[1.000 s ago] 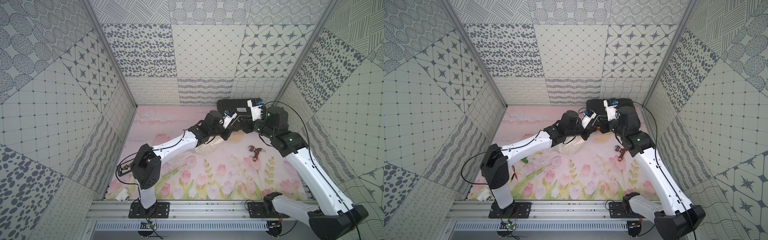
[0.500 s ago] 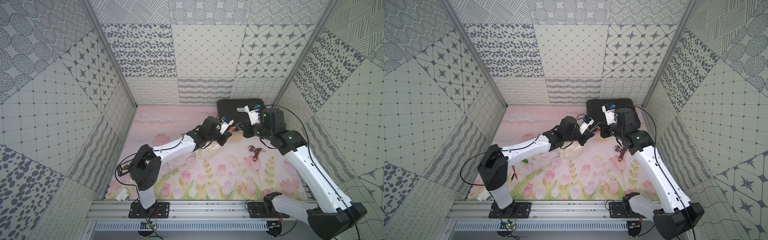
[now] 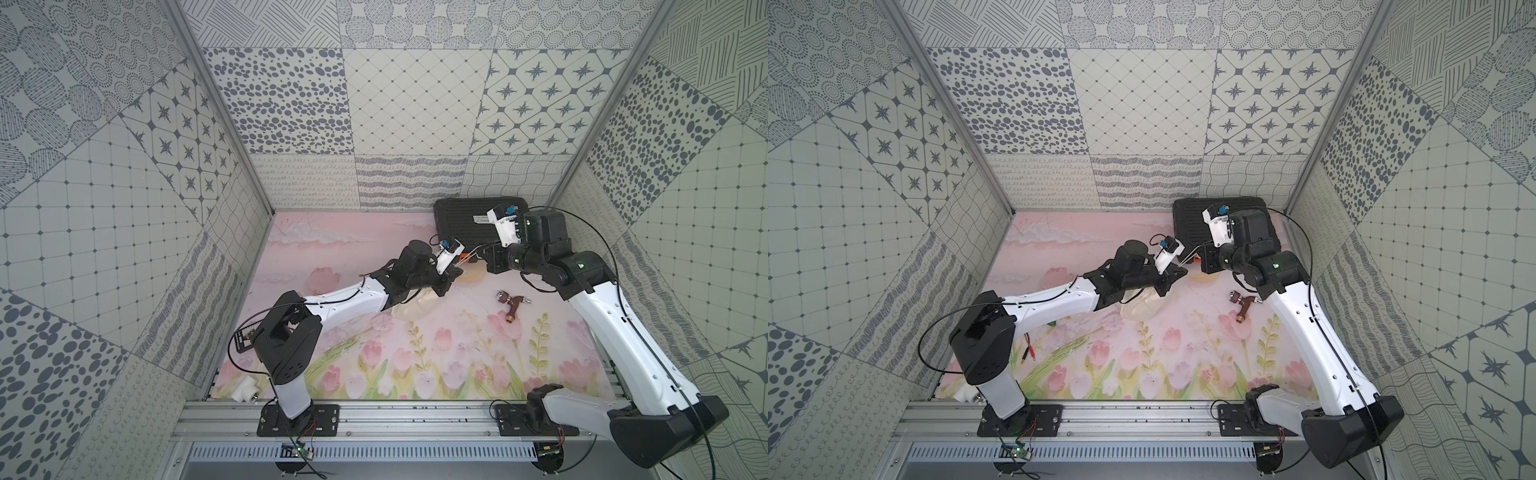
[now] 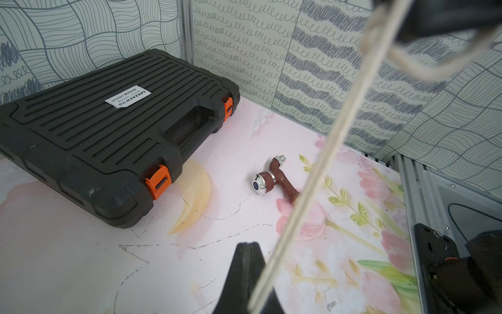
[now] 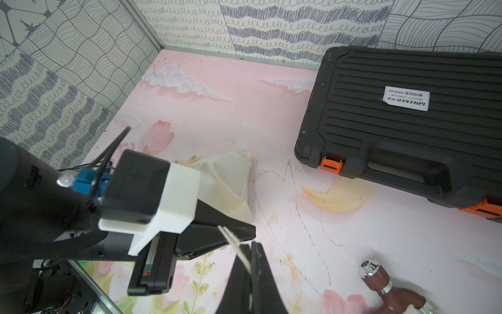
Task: Close the soil bag
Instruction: Frap the soil bag at the center of the board.
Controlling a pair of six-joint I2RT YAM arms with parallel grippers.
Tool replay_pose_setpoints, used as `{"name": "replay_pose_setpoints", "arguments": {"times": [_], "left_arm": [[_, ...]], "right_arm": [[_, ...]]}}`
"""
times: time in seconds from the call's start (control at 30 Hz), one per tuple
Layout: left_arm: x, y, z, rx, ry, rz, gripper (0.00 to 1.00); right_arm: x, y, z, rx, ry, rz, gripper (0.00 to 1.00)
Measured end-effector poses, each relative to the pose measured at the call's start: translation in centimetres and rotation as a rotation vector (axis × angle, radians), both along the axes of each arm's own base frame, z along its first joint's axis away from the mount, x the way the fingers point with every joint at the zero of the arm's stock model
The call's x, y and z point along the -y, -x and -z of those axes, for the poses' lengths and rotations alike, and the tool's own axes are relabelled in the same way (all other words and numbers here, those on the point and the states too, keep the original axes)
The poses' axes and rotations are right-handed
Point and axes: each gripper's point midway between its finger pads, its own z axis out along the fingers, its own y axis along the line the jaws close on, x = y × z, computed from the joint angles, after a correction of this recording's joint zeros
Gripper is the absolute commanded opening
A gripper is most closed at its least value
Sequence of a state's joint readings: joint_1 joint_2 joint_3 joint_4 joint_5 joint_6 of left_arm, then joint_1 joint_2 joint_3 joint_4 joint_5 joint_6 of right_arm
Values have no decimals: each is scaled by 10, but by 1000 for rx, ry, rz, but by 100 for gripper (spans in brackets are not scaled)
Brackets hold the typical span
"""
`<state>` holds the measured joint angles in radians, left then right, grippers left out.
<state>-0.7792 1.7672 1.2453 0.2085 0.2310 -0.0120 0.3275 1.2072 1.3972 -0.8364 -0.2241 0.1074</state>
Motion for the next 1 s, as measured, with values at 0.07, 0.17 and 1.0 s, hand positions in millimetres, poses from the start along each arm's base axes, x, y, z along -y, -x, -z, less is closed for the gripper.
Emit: {"name": "replay_pose_setpoints", "arguments": {"times": [0.07, 0.17, 1.0], "left_arm": [[-2, 1, 0, 2, -1, 0, 6], [-6, 2, 8, -8, -25, -13, 7], [-11, -5, 21, 7, 18, -3, 10]], "right_arm": [[-1, -1, 0, -3, -2, -3, 0], [3, -3, -3, 9, -1, 10, 0], [30, -7, -14, -56, -44, 79, 0]]}}
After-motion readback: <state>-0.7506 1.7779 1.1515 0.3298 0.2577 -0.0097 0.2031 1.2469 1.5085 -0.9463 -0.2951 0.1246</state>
